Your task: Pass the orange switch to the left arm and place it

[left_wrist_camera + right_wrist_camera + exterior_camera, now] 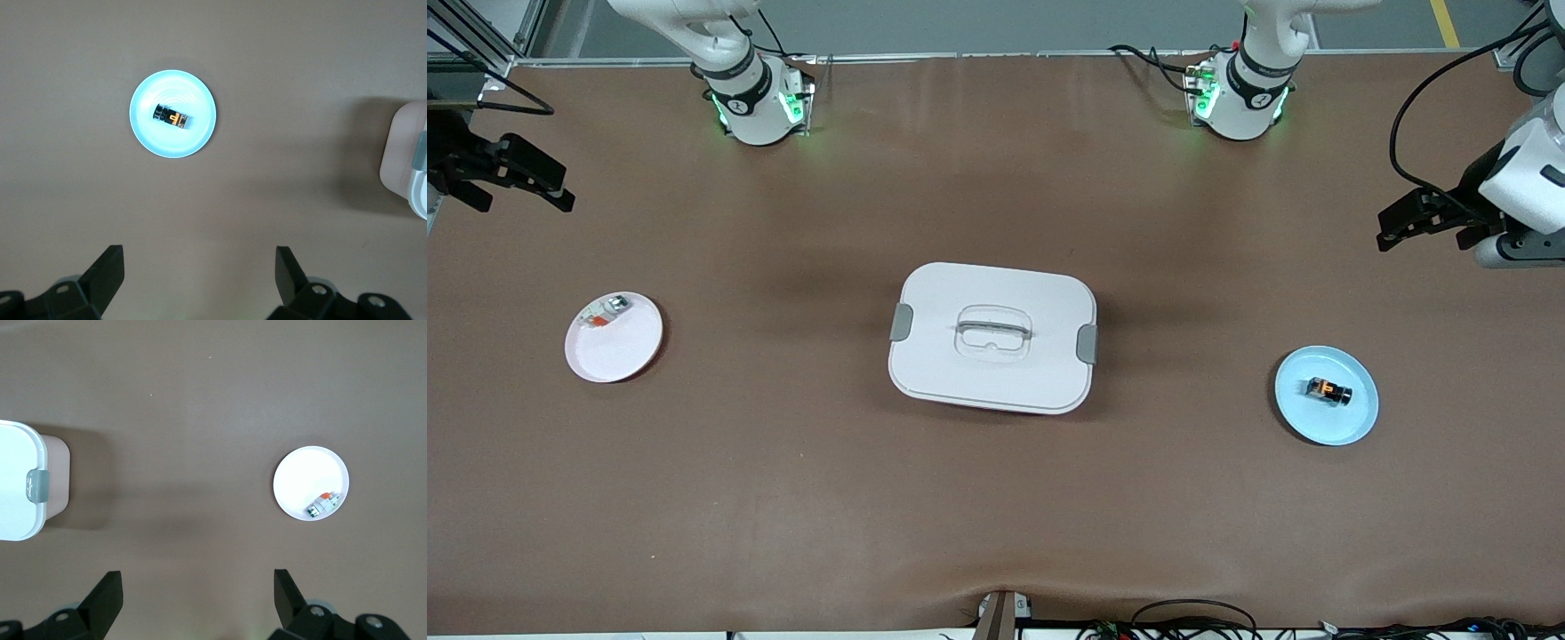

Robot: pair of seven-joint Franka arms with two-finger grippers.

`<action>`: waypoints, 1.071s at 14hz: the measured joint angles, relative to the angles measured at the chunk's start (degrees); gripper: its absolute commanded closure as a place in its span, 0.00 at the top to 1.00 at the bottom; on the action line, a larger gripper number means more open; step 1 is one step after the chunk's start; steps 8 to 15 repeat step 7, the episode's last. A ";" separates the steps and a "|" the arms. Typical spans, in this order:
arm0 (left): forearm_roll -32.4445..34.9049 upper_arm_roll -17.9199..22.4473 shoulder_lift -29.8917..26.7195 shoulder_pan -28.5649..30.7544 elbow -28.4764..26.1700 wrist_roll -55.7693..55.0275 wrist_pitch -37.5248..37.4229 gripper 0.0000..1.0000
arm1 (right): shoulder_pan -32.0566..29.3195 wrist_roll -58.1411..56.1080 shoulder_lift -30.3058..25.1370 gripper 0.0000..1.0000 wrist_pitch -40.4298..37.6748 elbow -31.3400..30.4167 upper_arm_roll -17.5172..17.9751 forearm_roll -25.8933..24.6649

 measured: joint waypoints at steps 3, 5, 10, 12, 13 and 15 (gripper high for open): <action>0.00 0.00 0.00 0.00 0.01 0.00 0.00 1.00 | -0.02 -0.74 0.00 1.00 0.01 -0.02 -0.19 -0.01; 0.00 0.00 0.00 0.00 0.01 0.00 0.00 1.00 | -0.02 -0.84 0.00 1.00 0.01 -0.02 -0.19 -0.01; 0.00 0.00 0.00 0.00 0.01 0.00 0.00 1.00 | -0.02 -0.86 0.00 1.00 0.01 -0.03 -0.19 -0.01; 0.00 0.00 0.00 0.00 0.01 0.00 0.00 1.00 | -0.02 -0.86 0.00 1.00 0.01 -0.03 -0.19 -0.01; 0.00 0.00 0.00 0.00 0.01 0.00 0.00 1.00 | -0.02 -0.86 0.00 1.00 0.01 -0.03 -0.19 -0.01; 0.00 0.00 0.00 0.00 0.01 0.00 0.00 1.00 | -0.02 -0.86 0.00 1.00 0.01 -0.03 -0.19 -0.01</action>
